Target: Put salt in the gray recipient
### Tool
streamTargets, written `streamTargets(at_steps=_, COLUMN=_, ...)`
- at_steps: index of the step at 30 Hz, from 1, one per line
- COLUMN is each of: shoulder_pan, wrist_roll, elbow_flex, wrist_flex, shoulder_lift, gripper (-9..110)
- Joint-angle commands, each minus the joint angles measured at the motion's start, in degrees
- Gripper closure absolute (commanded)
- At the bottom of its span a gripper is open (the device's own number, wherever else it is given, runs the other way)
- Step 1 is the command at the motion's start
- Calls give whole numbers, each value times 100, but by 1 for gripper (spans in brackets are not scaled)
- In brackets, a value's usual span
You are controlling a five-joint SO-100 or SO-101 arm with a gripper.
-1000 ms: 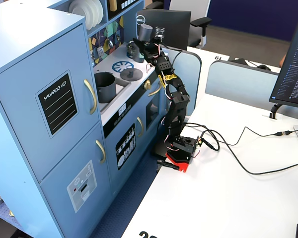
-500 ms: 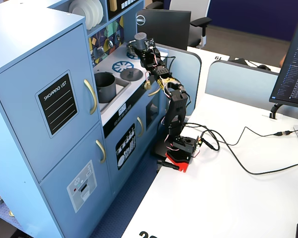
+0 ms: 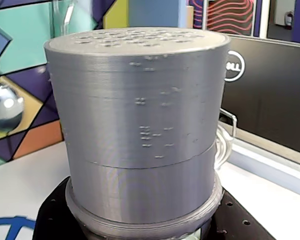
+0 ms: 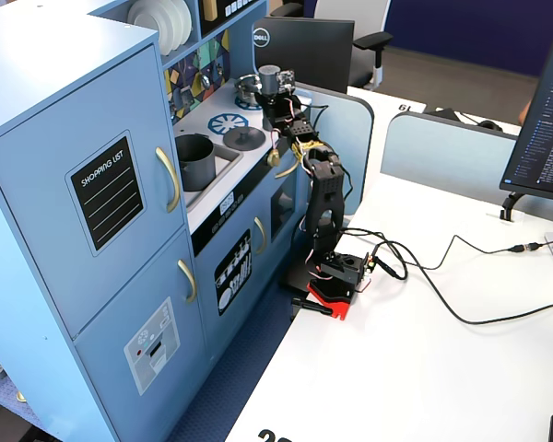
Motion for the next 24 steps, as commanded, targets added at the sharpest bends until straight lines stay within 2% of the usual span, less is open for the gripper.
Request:
streamTargets(at_steps=1, shoulder_pan=123, wrist_roll=176, elbow_flex=-615, wrist_flex=0, shoulder_lift=-9, gripper=101)
streamTargets(at_steps=14, shoulder_pan=185, wrist_roll=97, elbow_flex=-378, wrist_flex=149, shoulder_lift=132, gripper=101)
streamTargets(at_steps=24, shoulder_pan=264, wrist_roll=-105, elbow_flex=-149, wrist_flex=70, shoulder_lift=281, gripper=55)
